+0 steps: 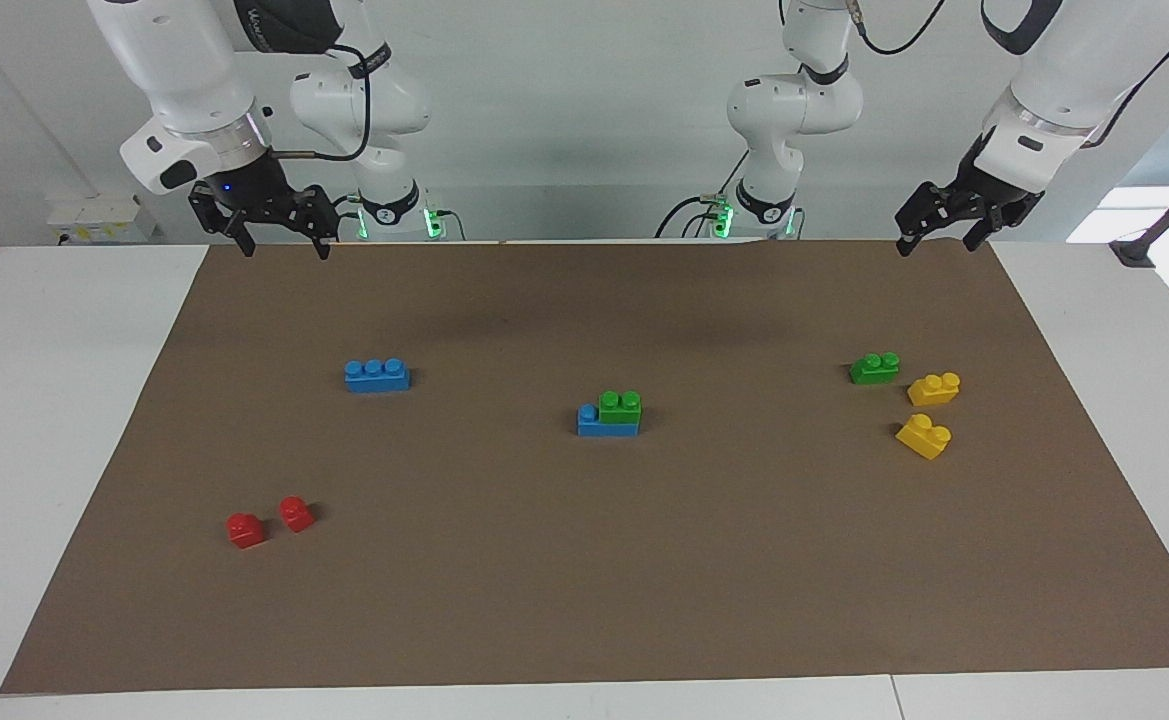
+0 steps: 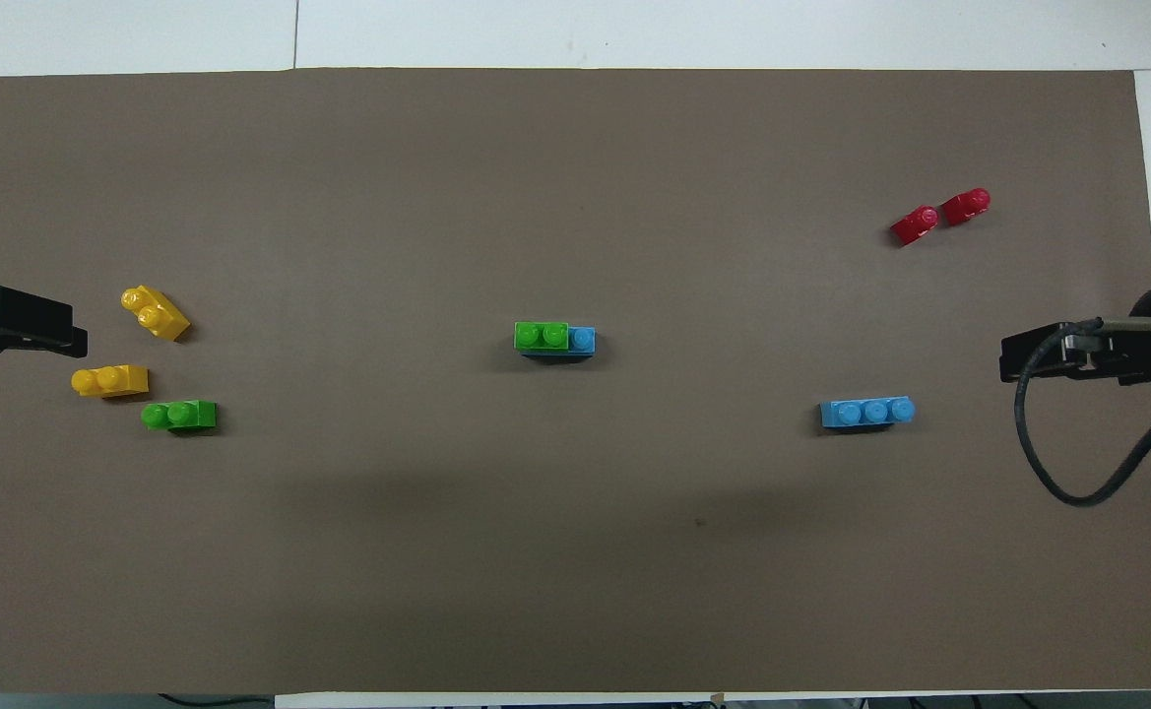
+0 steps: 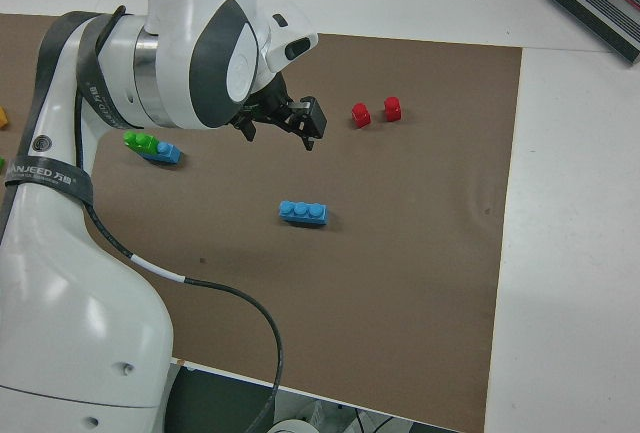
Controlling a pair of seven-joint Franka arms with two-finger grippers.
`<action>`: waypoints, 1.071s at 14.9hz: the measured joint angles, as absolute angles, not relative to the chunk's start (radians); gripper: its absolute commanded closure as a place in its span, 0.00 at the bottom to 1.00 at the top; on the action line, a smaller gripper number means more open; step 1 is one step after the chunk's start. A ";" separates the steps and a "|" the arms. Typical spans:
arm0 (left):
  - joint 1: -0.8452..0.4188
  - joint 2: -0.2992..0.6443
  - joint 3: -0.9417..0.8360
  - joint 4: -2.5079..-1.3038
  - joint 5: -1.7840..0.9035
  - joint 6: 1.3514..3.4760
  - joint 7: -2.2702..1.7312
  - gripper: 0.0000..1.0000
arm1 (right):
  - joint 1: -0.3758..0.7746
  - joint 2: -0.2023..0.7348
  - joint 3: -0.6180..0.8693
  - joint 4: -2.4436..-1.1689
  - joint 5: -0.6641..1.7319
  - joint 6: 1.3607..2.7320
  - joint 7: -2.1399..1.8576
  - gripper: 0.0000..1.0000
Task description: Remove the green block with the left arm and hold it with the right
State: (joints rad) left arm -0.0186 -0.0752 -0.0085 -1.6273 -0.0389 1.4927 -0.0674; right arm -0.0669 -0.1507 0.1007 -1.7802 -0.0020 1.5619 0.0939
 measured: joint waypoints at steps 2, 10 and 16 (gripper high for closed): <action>-0.019 -0.075 -0.009 -1.627 -0.039 1.493 -0.067 0.00 | -0.064 -0.151 0.101 -1.783 -0.002 1.576 0.094 0.00; -0.019 -0.075 -0.011 -1.627 -0.039 1.493 -0.067 0.00 | -0.059 -0.151 0.100 -1.796 -0.002 1.597 0.094 0.00; -0.019 -0.075 -0.011 -1.627 -0.039 1.493 -0.076 0.00 | -0.061 -0.151 0.097 -1.796 -0.002 1.610 0.094 0.00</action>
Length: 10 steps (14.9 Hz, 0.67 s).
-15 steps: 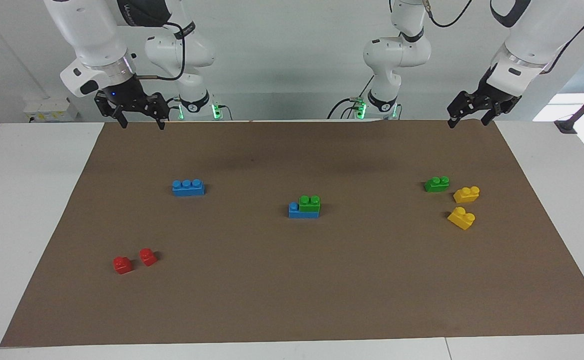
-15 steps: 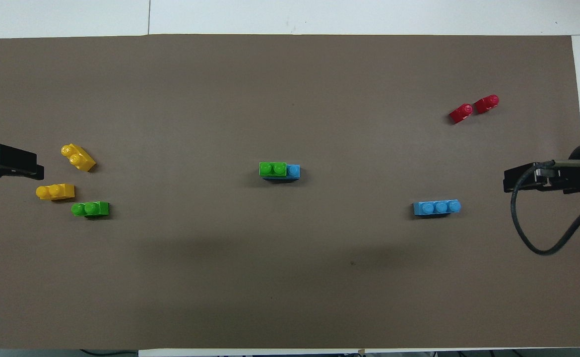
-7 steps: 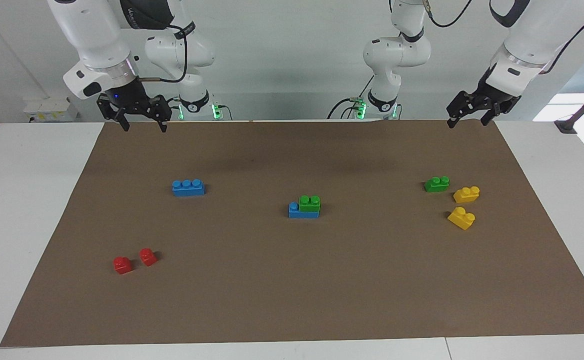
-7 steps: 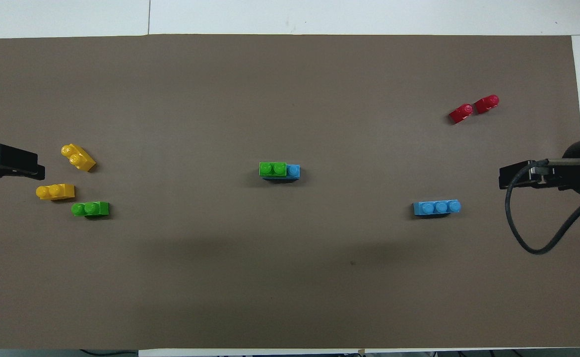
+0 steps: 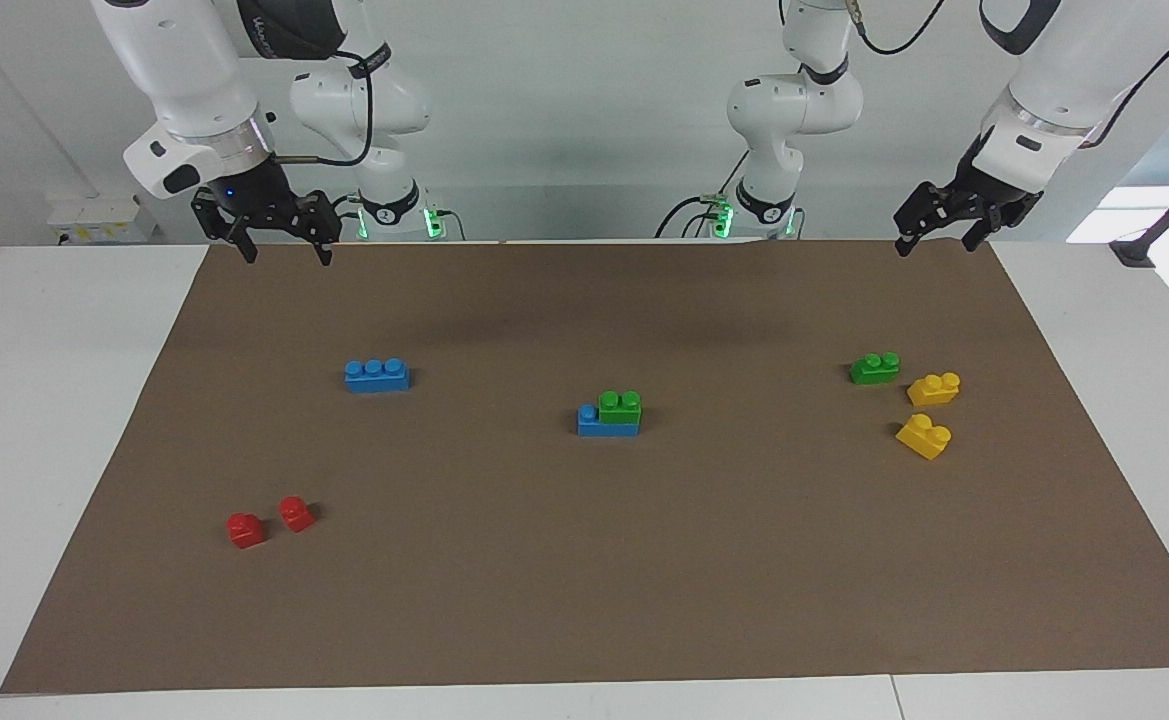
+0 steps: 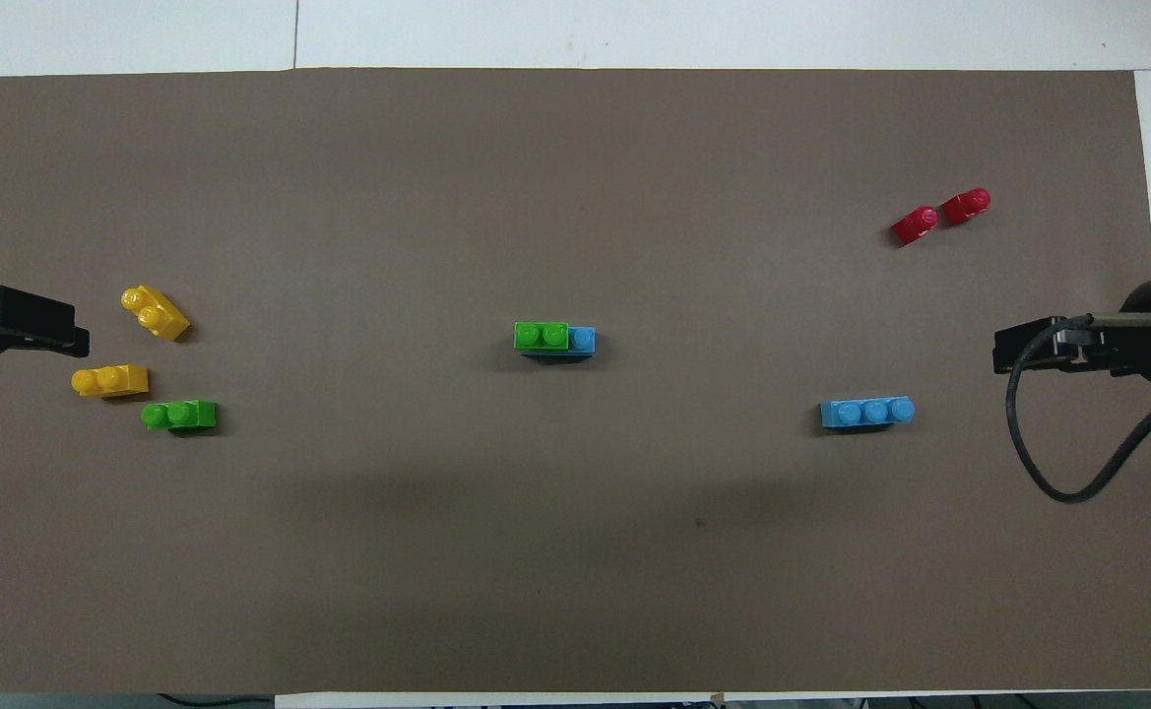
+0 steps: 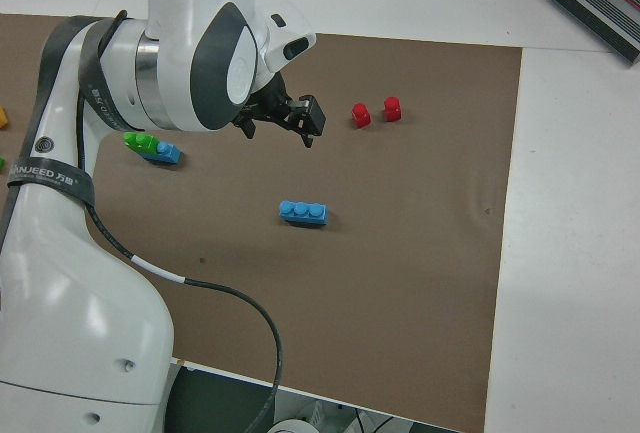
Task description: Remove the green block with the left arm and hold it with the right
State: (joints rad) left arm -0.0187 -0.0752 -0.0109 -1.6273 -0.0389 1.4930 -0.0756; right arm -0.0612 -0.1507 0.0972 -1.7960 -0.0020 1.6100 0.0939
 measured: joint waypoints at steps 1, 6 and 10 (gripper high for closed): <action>-0.019 -0.075 -0.011 -1.627 -0.039 1.493 -0.097 0.00 | -0.061 -0.151 0.097 -1.796 -0.002 1.618 0.094 0.00; -0.042 -0.075 -0.025 -1.628 -0.042 1.507 -0.420 0.00 | -0.060 -0.151 0.097 -1.797 -0.002 1.628 0.164 0.00; -0.117 -0.075 -0.032 -1.643 -0.043 1.572 -0.793 0.00 | -0.041 -0.151 0.100 -1.816 0.028 1.703 0.427 0.04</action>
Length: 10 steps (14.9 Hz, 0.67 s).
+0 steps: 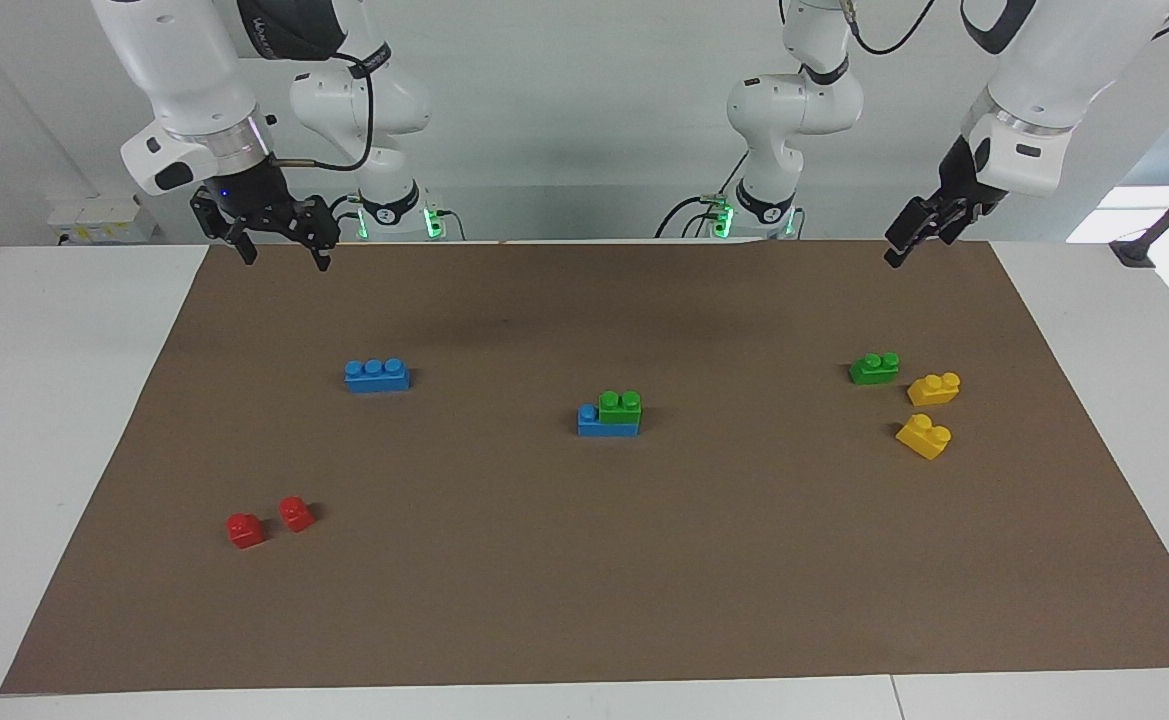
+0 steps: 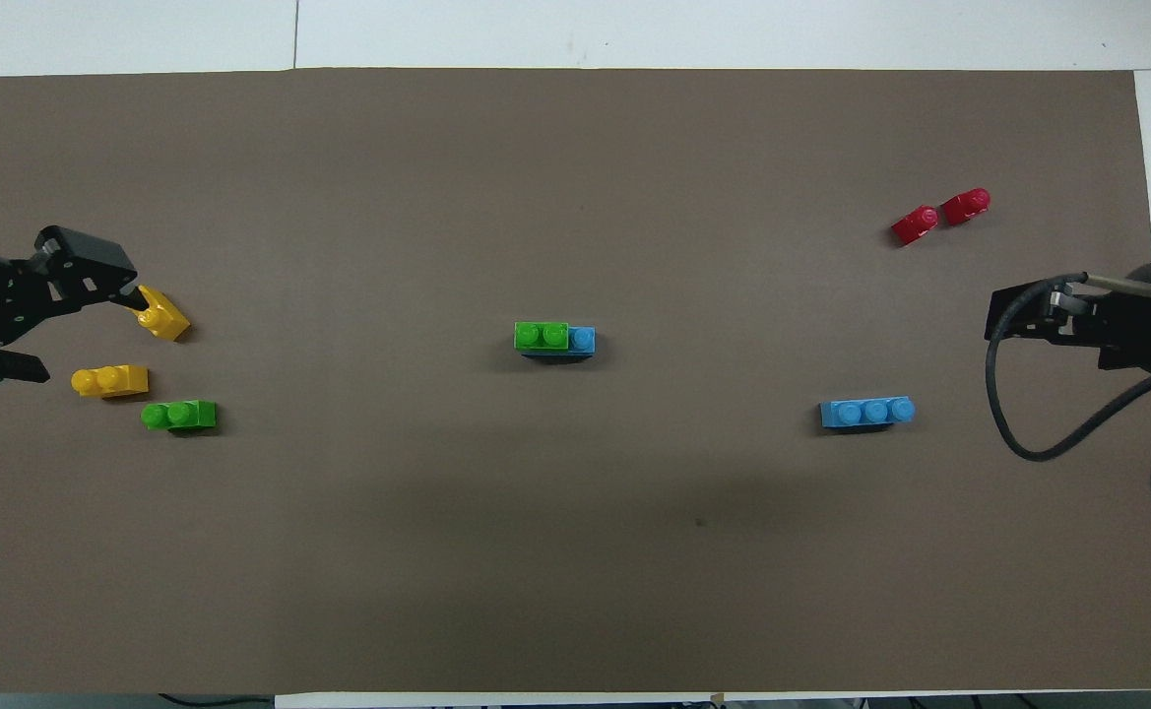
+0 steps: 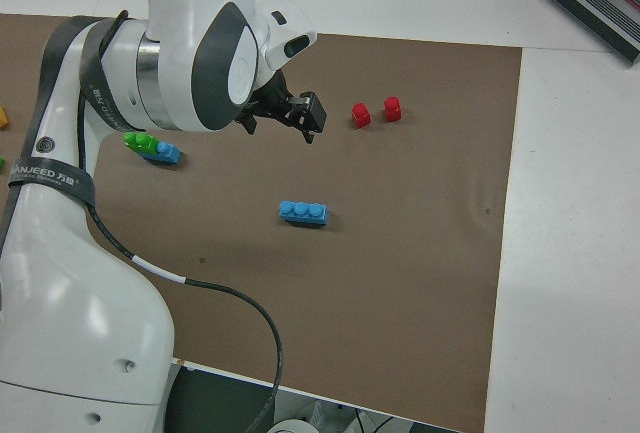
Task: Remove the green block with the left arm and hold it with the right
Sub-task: 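Move the left gripper and the right gripper toward the green-blue brick stack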
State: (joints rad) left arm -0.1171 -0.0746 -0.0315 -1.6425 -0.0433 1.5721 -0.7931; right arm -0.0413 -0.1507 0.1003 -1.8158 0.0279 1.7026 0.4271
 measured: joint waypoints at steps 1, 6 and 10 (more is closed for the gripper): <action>-0.140 -0.075 -0.033 -1.649 -0.044 1.593 -0.897 0.00 | -0.032 -0.151 0.101 -1.828 0.078 1.723 0.520 0.05; -0.252 -0.078 -0.036 -1.702 -0.044 1.706 -1.416 0.00 | -0.006 -0.140 0.103 -1.899 0.285 1.797 0.970 0.08; -0.328 -0.079 -0.037 -1.746 -0.045 1.752 -1.713 0.00 | 0.021 -0.076 0.104 -1.919 0.391 1.822 1.150 0.10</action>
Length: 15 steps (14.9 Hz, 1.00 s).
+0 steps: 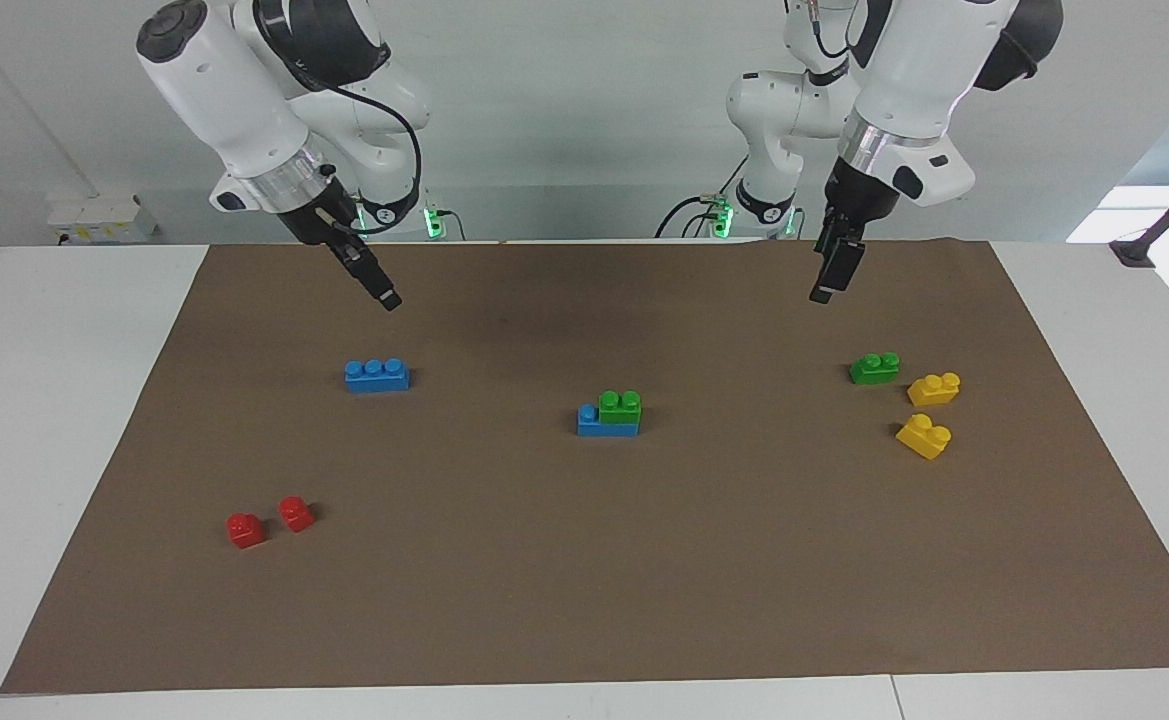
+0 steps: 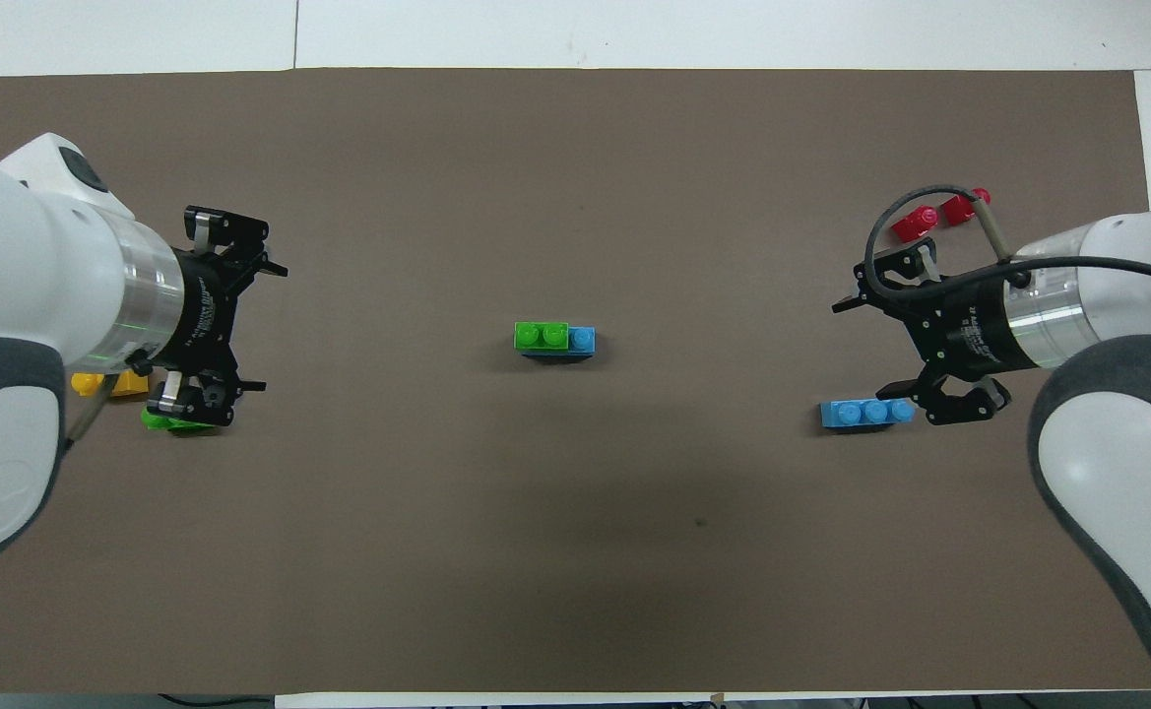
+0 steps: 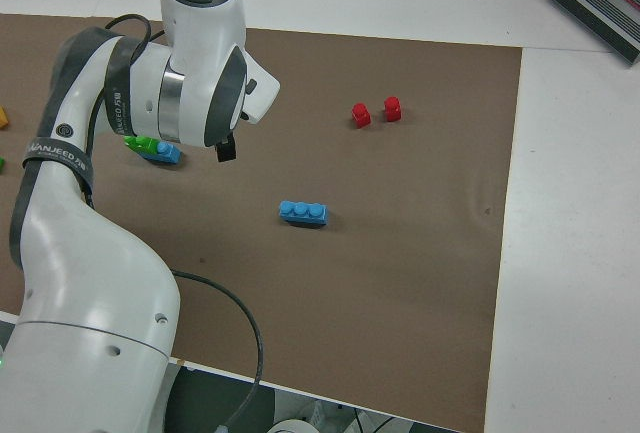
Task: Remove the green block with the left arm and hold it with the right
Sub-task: 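Move the left gripper and the right gripper toward the green-blue brick stack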
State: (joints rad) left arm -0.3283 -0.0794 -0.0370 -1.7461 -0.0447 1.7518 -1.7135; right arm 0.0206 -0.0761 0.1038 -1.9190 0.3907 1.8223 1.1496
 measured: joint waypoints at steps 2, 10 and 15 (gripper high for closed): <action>-0.375 -0.079 -0.038 -1.787 -0.045 1.803 -1.833 0.00 | 0.020 -0.027 0.102 -1.922 0.456 1.825 1.180 0.10; -0.498 0.055 -0.038 -1.852 -0.068 2.003 -2.139 0.00 | 0.066 0.136 0.102 -1.922 0.681 1.966 1.270 0.10; -0.541 0.164 -0.037 -1.833 -0.072 2.071 -2.192 0.00 | 0.133 0.185 0.103 -1.921 0.754 2.099 1.323 0.10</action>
State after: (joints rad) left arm -0.5412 0.1638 -0.0373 -1.8331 -0.0722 2.0714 -2.1920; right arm 0.1332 0.1848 0.1028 -1.9215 0.7540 2.0994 1.3234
